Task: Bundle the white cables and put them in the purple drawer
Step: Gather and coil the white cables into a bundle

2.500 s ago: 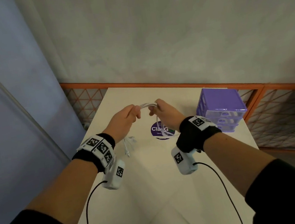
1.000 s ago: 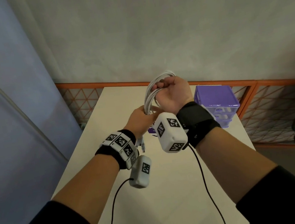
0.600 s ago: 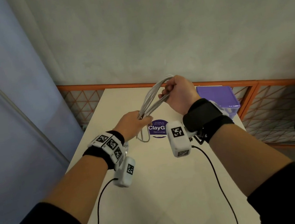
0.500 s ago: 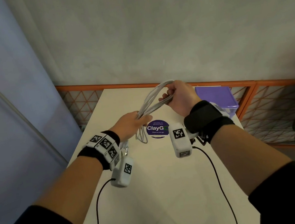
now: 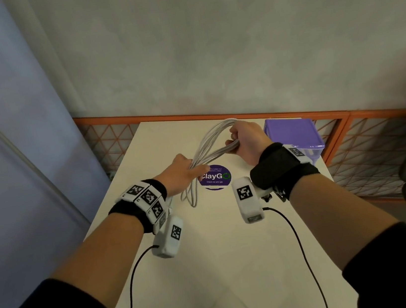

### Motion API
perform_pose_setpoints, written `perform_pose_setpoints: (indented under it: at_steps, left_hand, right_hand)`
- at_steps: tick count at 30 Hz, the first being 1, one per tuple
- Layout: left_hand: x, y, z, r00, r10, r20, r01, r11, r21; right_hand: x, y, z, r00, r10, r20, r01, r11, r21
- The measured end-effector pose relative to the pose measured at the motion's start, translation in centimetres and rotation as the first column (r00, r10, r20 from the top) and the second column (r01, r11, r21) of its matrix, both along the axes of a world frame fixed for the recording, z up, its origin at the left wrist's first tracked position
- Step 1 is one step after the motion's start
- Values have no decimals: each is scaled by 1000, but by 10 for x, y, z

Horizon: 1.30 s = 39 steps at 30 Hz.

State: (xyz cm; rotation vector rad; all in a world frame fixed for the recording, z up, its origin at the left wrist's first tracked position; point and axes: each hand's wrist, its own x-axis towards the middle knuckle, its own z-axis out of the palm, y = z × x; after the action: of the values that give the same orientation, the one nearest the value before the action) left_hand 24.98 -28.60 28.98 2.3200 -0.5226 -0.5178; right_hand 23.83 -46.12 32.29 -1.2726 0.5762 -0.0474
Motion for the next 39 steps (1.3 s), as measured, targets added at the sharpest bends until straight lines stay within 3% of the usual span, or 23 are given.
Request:
perform_pose_setpoints:
  at_steps: [5,7,8,10,12,15,17,18,20,22,23,24,25,28,29,30,32,35,37,39]
  left_hand:
    - [-3,1,-1,999,-36,-36,37,999,6]
    - [-3,1,-2,1000,-1,-30,1,1000,-16]
    - [-2,1,-2,1000,13,-8,-14,1000,-17]
    - [2,1,1,999,38,37,-37,999,-11]
    - [5,4,4,997,48,66,-48,999,-5]
    - [9,9,2,996,56,77,-60,997,53]
    - [10,11,1,995,55,78,-62,993,97]
    - [10,11,1,996,49,77,-57,992,111]
    - [9,11,2,997,21,79,-30,992,120]
    - [7,8,6,997,-5,72,-1,996,93]
    - [6,7,7,997,-18,69,13,997,72]
    - [6,6,9,997,-30,72,26,998,52]
    - [5,6,11,996,-37,84,35,999,23]
    - [5,4,16,991,-15,135,27,996,-91]
    - [5,4,17,990,-3,139,20,993,-120]
    - [5,4,18,992,12,128,6,990,-141]
    - [3,3,18,996,40,76,-26,984,-178]
    - [1,-1,20,995,91,-27,-95,963,-252]
    - [-1,-4,20,978,56,-203,-137,903,-408]
    - [-1,-7,17,928,-16,-371,-197,825,-529]
  right_hand:
    - [-2,-5,1,999,-40,-33,41,998,45]
    - [-3,-3,0,999,-1,-32,-2,995,-95]
    - [-3,-3,-2,999,36,-35,-44,962,-269]
    - [-4,-4,-9,995,103,-10,-87,777,-623]
    - [-11,-2,-13,973,221,59,-83,580,-810]
    - [-19,2,-17,945,282,166,89,268,-959]
    - [-21,3,-18,921,313,231,190,157,-969]
    - [-21,4,-19,900,383,206,169,129,-977]
    - [-20,7,-24,846,533,3,23,-30,-999]
    - [-16,10,-32,814,547,-195,-86,-218,-972]
    - [-13,9,-35,825,517,-230,-107,-256,-961]
    - [-9,8,-36,843,491,-219,-110,-241,-964]
    - [-8,8,-36,858,481,-183,-117,-163,-980]
    - [-8,13,-35,866,489,-104,-300,344,-890]
    - [-9,15,-35,863,497,-97,-356,459,-814]
    - [-10,17,-33,860,500,-101,-392,522,-757]
    - [-13,20,-31,842,518,-147,-474,582,-661]
    - [-15,23,-29,796,598,-93,-589,729,-349]
    - [-14,25,-30,760,649,-21,-628,726,-280]
    - [-13,28,-28,738,674,-2,-628,686,-367]
